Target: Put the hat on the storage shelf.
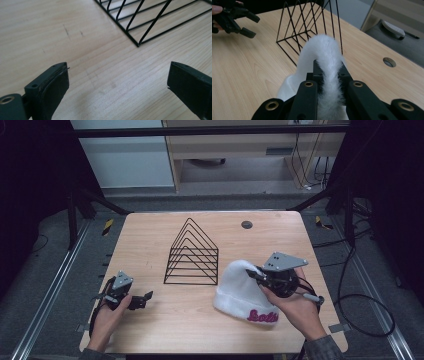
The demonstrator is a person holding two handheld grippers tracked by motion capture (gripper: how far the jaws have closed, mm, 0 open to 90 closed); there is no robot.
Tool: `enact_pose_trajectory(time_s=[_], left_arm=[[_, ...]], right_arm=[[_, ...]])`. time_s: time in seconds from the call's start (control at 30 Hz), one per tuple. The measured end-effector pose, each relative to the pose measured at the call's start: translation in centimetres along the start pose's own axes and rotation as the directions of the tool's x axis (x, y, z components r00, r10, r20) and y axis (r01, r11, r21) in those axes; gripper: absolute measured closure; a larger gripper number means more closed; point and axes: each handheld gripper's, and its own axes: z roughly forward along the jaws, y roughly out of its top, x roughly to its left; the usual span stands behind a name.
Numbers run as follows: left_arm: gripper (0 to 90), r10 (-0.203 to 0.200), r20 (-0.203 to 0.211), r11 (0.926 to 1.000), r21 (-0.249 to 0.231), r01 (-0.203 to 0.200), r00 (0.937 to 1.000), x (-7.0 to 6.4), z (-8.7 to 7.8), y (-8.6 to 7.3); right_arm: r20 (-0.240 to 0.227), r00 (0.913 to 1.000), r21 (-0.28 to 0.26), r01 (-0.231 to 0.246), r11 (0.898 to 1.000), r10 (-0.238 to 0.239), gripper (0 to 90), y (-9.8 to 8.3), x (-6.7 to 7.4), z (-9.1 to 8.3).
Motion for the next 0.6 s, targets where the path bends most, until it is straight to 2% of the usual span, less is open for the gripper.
enact_pose_trajectory(time_s=[0.07,0.1,0.27,0.37,0.43,0.53,0.57,0.6], left_arm=[[3.2,0.006,0.013,0.9998,-0.021,-0.006,0.9999,0.1,-0.8,0.8],[3.2,0.006,0.013,0.9998,-0.021,-0.006,0.9999,0.1,-0.8,0.8],[3.2,0.016,0.043,0.9991,-0.040,-0.014,0.9990,0.3,-2.3,3.2],[3.7,-0.004,0.072,0.9983,-0.059,0.008,0.9974,-0.1,-2.7,4.4],[3.8,0.009,0.095,0.9976,-0.069,-0.002,0.9954,-0.8,-2.9,5.1],[4.0,0.040,0.084,0.9961,-0.082,-0.033,0.9957,-1.1,-3.5,6.6],[4.0,0.040,0.084,0.9961,-0.082,-0.033,0.9957,-1.1,-3.5,6.6],[4.0,0.043,0.079,0.9955,-0.088,-0.036,0.9959,-1.0,-3.7,7.3]], right_arm=[[-0.017,0.9998,-0.029,0.011,1.000,-0.011,82.9,0.3,-0.6,-0.2],[-0.017,0.9998,-0.029,0.011,1.000,-0.011,82.9,0.3,-0.6,-0.2],[-0.016,0.9997,-0.072,0.017,0.997,-0.018,82.9,1.0,-1.6,-0.8],[-0.004,0.9998,-0.088,0.020,0.996,-0.020,82.9,1.8,-2.2,-1.3],[0.002,0.9998,-0.098,0.018,0.995,-0.018,82.9,2.5,-2.6,-1.6],[0.013,0.9998,-0.117,0.013,0.993,-0.012,82.9,4.0,-3.5,-2.1],[0.013,0.9998,-0.117,0.013,0.993,-0.012,82.9,4.0,-3.5,-2.1],[0.014,0.9999,-0.121,0.012,0.993,-0.010,83.0,4.4,-3.7,-2.2]])
